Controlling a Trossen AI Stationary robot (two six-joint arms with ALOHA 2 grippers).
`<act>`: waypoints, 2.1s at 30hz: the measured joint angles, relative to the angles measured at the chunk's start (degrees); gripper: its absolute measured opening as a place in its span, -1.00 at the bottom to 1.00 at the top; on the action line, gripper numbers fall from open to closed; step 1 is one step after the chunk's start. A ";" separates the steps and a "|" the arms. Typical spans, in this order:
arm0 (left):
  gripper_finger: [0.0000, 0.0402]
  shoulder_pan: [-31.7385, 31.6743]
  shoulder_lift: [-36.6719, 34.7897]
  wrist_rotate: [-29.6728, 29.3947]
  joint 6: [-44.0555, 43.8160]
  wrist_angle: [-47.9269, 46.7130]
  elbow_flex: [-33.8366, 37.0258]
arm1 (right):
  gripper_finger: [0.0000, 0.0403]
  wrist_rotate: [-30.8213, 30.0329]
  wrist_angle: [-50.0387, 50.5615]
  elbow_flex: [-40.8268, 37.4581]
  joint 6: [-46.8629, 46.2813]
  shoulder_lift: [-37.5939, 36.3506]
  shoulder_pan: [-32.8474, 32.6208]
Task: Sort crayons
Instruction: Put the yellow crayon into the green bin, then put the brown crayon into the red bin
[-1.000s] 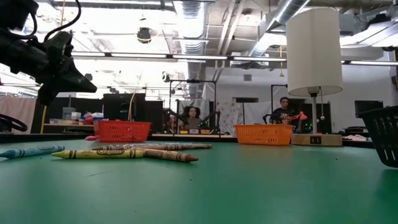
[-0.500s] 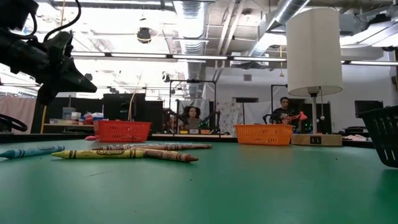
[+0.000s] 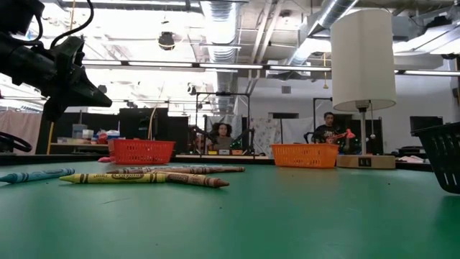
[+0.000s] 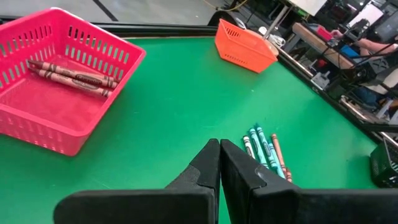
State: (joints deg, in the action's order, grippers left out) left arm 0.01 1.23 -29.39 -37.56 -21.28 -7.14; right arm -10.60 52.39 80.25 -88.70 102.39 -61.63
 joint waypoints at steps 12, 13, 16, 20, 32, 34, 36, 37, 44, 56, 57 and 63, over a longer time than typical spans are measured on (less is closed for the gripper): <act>-1.00 0.00 0.00 0.09 -0.66 0.01 0.00 | -0.52 -3.75 -0.38 0.02 16.37 -5.88 10.45; -1.00 0.00 0.00 0.13 -0.74 0.01 0.00 | -0.52 -5.32 -0.38 0.02 19.62 -6.97 12.13; -1.00 0.00 0.00 0.58 -1.00 0.01 0.00 | -0.52 -8.99 -0.42 0.07 30.96 -10.32 18.14; -1.00 0.00 0.00 0.63 -0.65 0.00 0.00 | -0.52 -8.71 -1.53 0.07 48.00 -12.57 28.37; -1.00 0.02 -0.02 0.70 -0.20 0.01 0.00 | -0.52 11.43 -14.38 0.07 90.32 -6.94 56.14; -1.00 0.02 0.00 0.74 -0.20 0.01 0.00 | -0.52 12.69 -15.80 0.07 95.03 -5.29 58.76; -1.00 0.01 0.00 0.81 -0.24 0.01 0.00 | -0.52 14.79 -17.07 0.07 98.99 -3.32 60.65; -1.00 0.01 0.00 0.99 -0.24 0.01 0.00 | -0.52 16.00 -18.02 0.07 100.38 -2.32 61.38; -1.00 0.00 -0.02 2.10 -0.22 -0.02 0.00 | -0.52 19.75 -22.09 0.15 105.84 4.64 63.74; -1.00 0.00 0.00 1.86 -0.20 -0.02 0.00 | -0.52 19.50 -24.72 0.37 112.61 9.49 67.11; -1.00 0.00 -0.02 1.80 -0.20 -0.02 0.00 | -0.52 19.55 -24.20 0.28 112.62 9.61 67.50; -1.00 -0.02 -0.02 1.70 -0.17 -0.04 0.00 | -0.52 19.56 -23.76 0.17 114.62 9.53 68.52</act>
State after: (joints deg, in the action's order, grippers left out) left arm -0.01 1.22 -27.68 -37.74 -21.32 -7.14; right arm 8.95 28.63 80.42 25.92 111.92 6.90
